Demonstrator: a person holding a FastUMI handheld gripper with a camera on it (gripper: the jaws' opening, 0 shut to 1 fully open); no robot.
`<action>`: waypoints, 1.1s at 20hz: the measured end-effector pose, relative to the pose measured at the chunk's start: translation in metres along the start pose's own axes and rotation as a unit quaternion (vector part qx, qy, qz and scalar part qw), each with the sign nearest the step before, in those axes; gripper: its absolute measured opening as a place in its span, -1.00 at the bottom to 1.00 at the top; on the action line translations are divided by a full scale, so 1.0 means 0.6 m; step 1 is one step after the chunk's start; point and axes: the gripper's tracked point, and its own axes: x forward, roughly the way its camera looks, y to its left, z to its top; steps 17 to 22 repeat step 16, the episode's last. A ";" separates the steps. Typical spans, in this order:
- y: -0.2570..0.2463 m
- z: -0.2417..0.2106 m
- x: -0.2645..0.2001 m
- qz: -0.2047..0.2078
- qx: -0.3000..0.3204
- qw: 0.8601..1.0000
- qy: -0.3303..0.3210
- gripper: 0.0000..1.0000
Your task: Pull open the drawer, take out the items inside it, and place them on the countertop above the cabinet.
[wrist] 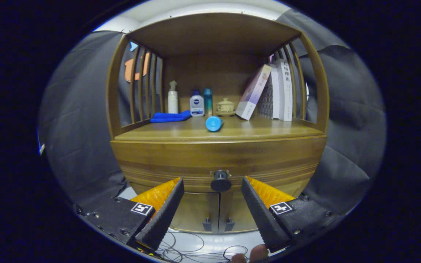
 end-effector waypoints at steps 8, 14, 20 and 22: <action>0.031 0.043 -0.210 0.045 0.004 0.998 -0.052 1.00; 0.013 0.065 -0.338 0.047 0.001 0.994 -0.099 1.00; 0.010 0.065 -0.366 0.049 0.004 0.993 -0.110 1.00; 0.010 0.065 -0.366 0.049 0.004 0.993 -0.110 1.00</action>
